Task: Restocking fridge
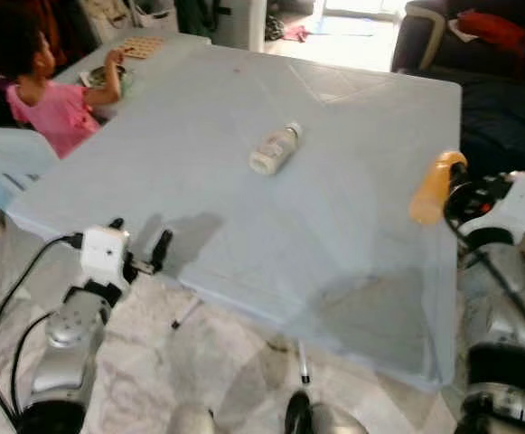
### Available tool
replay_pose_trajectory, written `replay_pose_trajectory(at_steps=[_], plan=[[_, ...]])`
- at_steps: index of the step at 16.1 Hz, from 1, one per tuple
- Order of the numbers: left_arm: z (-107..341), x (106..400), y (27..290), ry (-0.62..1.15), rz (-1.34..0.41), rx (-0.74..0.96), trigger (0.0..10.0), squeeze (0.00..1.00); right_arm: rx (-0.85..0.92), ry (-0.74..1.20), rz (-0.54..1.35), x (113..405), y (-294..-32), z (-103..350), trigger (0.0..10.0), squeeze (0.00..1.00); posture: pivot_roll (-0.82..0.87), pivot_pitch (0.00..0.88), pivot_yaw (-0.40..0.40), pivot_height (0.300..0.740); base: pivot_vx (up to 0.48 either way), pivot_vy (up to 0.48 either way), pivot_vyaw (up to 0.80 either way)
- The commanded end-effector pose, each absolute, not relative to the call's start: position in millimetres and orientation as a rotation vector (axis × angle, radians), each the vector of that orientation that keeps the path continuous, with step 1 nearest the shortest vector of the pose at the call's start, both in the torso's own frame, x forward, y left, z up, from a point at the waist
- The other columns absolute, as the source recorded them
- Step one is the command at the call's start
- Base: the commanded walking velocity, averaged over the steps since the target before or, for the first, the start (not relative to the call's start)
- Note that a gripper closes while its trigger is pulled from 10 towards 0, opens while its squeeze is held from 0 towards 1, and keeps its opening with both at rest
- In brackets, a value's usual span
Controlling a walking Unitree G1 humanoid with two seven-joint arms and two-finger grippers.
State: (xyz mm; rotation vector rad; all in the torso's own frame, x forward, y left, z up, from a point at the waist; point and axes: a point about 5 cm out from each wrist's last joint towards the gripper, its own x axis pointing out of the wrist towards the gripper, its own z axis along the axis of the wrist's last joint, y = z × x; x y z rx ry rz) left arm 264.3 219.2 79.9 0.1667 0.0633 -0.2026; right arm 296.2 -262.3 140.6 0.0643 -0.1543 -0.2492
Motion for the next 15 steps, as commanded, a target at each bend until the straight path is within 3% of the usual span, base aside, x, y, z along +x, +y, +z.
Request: replay_pose_trajectory(at_steps=[1,2,4,9,15], plan=[[85,262,222,0.058,-0.179,0.166,10.0,0.00,0.044,-0.180,-0.225,292,-249,150,10.0,0.00,0.04,0.007,0.040,0.740,0.000,0.000,0.00],[88,256,220,0.052,-0.194,0.151,10.0,0.00,0.035,-0.170,-0.181,282,-231,145,10.0,0.00,0.03,0.005,0.046,0.740,0.000,0.000,0.00],[90,251,215,0.036,-0.229,0.137,10.0,0.00,0.038,-0.143,-0.179,274,-219,138,10.0,0.00,0.02,0.001,0.042,0.740,0.000,0.000,0.00],[93,251,208,0.050,-0.208,0.090,10.0,0.00,0.030,-0.106,-0.231,274,-221,146,10.0,0.00,0.03,0.000,0.021,0.740,0.000,0.000,0.00],[93,255,206,0.050,-0.204,0.081,10.0,0.00,0.020,-0.090,-0.226,275,-217,148,10.0,0.00,0.01,0.000,0.014,0.740,0.000,-0.436,-0.10]])
